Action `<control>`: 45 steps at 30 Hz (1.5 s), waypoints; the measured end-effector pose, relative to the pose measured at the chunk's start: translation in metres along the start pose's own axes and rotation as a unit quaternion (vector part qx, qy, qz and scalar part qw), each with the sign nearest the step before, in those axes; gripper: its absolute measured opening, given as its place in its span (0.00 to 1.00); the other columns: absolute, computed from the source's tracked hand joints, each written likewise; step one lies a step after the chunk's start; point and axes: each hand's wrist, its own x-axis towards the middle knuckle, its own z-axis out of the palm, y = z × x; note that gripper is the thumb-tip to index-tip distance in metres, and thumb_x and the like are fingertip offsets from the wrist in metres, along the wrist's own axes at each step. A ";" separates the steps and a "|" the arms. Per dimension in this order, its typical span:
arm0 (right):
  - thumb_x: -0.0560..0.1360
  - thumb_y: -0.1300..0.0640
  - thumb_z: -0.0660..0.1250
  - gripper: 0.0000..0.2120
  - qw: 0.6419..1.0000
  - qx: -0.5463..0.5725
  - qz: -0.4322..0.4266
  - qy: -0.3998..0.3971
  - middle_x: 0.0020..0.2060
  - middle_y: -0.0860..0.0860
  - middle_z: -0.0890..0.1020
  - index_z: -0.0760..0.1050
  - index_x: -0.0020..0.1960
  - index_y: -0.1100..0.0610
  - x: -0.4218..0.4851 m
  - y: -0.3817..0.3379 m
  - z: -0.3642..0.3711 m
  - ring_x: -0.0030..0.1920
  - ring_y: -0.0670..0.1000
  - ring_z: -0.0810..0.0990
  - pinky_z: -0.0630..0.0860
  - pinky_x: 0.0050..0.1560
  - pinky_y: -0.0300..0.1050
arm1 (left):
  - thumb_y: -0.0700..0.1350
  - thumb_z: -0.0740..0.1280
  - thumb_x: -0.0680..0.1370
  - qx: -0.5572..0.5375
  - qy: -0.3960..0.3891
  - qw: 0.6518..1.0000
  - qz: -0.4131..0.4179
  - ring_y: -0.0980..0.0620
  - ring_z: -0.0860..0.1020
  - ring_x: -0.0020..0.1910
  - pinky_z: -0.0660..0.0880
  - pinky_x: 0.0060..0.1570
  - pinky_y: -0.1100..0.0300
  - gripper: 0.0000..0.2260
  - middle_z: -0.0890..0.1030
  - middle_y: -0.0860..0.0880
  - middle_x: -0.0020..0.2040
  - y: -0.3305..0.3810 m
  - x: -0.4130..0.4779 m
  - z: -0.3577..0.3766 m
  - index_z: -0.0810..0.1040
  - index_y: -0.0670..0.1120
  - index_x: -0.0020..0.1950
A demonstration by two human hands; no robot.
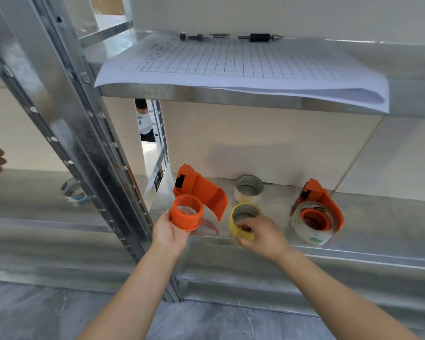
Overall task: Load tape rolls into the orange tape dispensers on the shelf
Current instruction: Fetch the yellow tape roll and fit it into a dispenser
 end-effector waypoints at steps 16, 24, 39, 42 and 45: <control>0.75 0.62 0.65 0.06 0.751 0.625 0.130 0.169 0.39 0.50 0.81 0.78 0.43 0.54 0.007 -0.062 -0.054 0.44 0.51 0.77 0.72 0.52 0.47 | 0.45 0.52 0.81 0.330 0.016 0.912 0.242 0.63 0.78 0.27 0.73 0.24 0.69 0.14 0.80 0.53 0.30 -0.009 -0.019 0.021 0.75 0.41 0.50; 0.76 0.65 0.63 0.10 0.786 0.604 0.043 0.123 0.42 0.52 0.81 0.78 0.43 0.52 0.004 -0.106 -0.052 0.45 0.51 0.78 0.73 0.51 0.48 | 0.42 0.57 0.68 0.361 -0.188 0.858 0.314 0.55 0.75 0.49 0.74 0.48 0.60 0.14 0.76 0.51 0.48 -0.010 -0.054 0.025 0.70 0.52 0.52; 0.65 0.63 0.75 0.25 0.927 0.335 -0.080 0.148 0.58 0.53 0.70 0.73 0.58 0.48 -0.008 -0.105 -0.058 0.60 0.46 0.71 0.67 0.63 0.35 | 0.44 0.71 0.62 0.535 -0.146 0.763 0.333 0.64 0.79 0.35 0.75 0.31 0.71 0.22 0.79 0.53 0.42 -0.009 -0.071 0.016 0.67 0.64 0.49; 0.67 0.59 0.74 0.12 0.940 0.241 -0.128 0.206 0.52 0.55 0.78 0.81 0.51 0.55 -0.004 -0.103 -0.062 0.56 0.53 0.75 0.70 0.60 0.44 | 0.44 0.71 0.62 0.556 -0.151 0.741 0.346 0.65 0.78 0.34 0.73 0.29 0.73 0.23 0.80 0.57 0.40 -0.008 -0.073 0.015 0.67 0.65 0.48; 0.70 0.61 0.71 0.03 0.924 0.138 -0.202 0.293 0.39 0.56 0.83 0.81 0.40 0.62 0.005 -0.098 -0.065 0.43 0.54 0.80 0.73 0.47 0.45 | 0.46 0.72 0.62 0.575 -0.151 0.718 0.361 0.67 0.77 0.36 0.70 0.29 0.75 0.21 0.79 0.62 0.40 -0.012 -0.075 0.011 0.69 0.65 0.48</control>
